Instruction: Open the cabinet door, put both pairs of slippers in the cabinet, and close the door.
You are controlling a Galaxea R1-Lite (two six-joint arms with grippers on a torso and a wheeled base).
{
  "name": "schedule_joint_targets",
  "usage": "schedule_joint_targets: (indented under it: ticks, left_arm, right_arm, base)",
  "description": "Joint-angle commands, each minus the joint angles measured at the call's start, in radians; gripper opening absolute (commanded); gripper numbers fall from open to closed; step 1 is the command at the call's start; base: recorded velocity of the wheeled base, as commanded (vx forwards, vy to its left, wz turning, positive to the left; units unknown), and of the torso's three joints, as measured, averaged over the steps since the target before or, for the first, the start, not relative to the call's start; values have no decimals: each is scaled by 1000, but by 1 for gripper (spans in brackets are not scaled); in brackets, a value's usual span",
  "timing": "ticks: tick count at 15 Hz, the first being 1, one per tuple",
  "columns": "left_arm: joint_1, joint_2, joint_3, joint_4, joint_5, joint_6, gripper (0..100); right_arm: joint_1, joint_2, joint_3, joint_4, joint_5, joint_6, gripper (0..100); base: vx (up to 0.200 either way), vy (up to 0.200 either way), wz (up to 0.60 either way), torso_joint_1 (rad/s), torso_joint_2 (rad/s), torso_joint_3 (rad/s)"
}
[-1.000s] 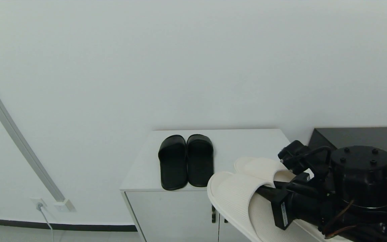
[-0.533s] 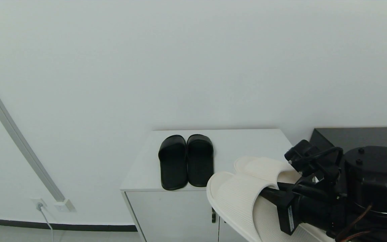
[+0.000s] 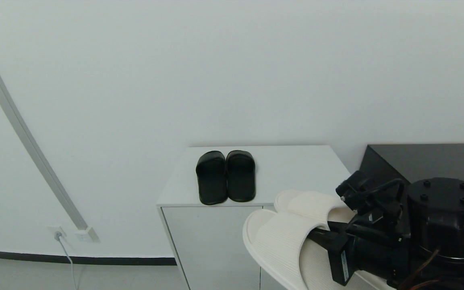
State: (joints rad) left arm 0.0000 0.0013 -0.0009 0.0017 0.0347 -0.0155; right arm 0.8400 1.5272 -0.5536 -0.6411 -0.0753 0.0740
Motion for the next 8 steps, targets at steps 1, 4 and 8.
schedule_joint_targets:
  ticks: [1, 4, 8]
  left_arm:
    - [0, 0, 1, 0, 1, 0, 0]
    - [0, 2, -1, 0, 1, 0, 0]
    - [0, 0, 1, 0, 1, 0, 0]
  right_arm:
    - [1, 53, -5, -38, -1, 0, 0]
    - [1, 106, -5, -103, -1, 0, 0]
    - [-1, 136, -15, -108, -1, 0, 0]
  base:
    - [-200, 0, 0, 7, 12, -2]
    - [0, 0, 0, 0, 0, 0]
    - [0, 0, 0, 0, 0, 0]
